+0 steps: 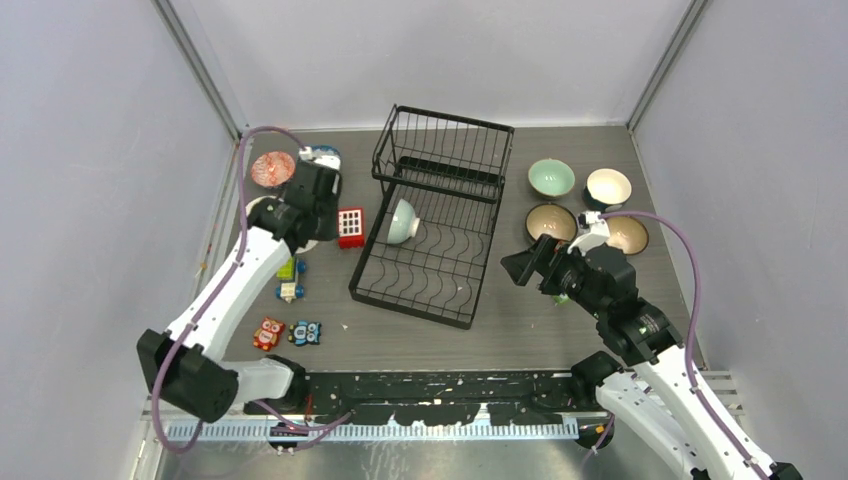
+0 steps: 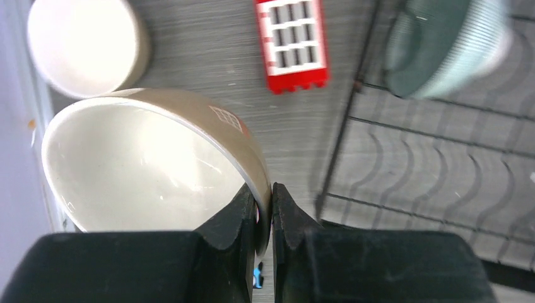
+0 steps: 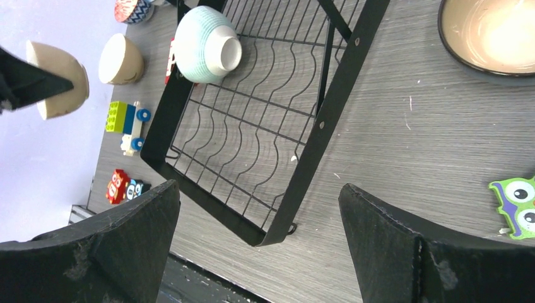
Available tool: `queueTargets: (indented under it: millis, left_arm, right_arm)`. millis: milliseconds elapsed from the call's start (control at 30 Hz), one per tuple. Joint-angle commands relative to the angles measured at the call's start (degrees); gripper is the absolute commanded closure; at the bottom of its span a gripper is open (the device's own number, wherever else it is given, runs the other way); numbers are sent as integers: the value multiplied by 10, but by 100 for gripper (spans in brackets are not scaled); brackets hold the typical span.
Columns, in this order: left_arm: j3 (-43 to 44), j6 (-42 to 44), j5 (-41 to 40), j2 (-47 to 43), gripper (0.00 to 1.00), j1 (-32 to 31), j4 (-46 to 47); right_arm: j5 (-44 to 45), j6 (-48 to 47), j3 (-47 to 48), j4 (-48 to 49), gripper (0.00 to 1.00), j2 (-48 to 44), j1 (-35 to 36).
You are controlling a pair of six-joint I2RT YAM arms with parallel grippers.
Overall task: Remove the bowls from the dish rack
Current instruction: Place the bowl with the bowl.
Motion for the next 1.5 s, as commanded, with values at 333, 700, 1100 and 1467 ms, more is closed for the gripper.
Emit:
queueTargets:
  millis: [333, 700, 1100, 1467]
  left_arm:
    - [136, 37, 32, 154, 100, 232, 12]
    - [182, 30, 12, 254, 100, 294, 57]
    - [194, 22, 20, 317, 100, 308, 91]
    - [195, 23, 20, 356, 100, 309, 97]
  right_arm:
    - [10, 2, 10, 13, 0, -9, 31]
    - [12, 0, 10, 11, 0, -13, 40]
    - [18, -2, 10, 4, 0, -18, 39]
    - [38, -4, 7, 2, 0, -21, 40]
